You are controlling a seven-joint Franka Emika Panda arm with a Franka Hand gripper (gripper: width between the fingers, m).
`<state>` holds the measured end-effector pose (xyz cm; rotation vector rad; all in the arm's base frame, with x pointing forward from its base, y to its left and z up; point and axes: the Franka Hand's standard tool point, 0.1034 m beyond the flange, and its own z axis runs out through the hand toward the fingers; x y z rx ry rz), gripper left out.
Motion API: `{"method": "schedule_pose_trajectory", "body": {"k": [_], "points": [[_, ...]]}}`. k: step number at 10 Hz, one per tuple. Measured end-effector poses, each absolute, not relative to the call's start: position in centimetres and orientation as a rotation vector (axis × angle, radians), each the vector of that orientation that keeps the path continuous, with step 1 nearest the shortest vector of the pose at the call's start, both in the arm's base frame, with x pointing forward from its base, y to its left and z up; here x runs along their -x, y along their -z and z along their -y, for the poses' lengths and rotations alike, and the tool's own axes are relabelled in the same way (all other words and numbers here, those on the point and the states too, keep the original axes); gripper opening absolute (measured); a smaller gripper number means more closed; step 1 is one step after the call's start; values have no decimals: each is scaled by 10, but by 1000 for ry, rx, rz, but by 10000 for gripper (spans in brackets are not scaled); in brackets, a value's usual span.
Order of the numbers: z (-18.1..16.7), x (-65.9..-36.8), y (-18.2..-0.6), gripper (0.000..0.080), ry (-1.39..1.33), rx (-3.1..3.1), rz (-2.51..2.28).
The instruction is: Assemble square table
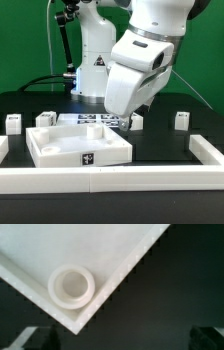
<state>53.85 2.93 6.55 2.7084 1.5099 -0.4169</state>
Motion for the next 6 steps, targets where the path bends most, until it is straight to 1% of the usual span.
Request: {"method": "schedule_pose_trajectory", "body": {"k": [5,6], "points": [[-30,-538,-65,649,417,-2703,-1527],[-24,-536,-64,649,404,-2663,-1618]]}}
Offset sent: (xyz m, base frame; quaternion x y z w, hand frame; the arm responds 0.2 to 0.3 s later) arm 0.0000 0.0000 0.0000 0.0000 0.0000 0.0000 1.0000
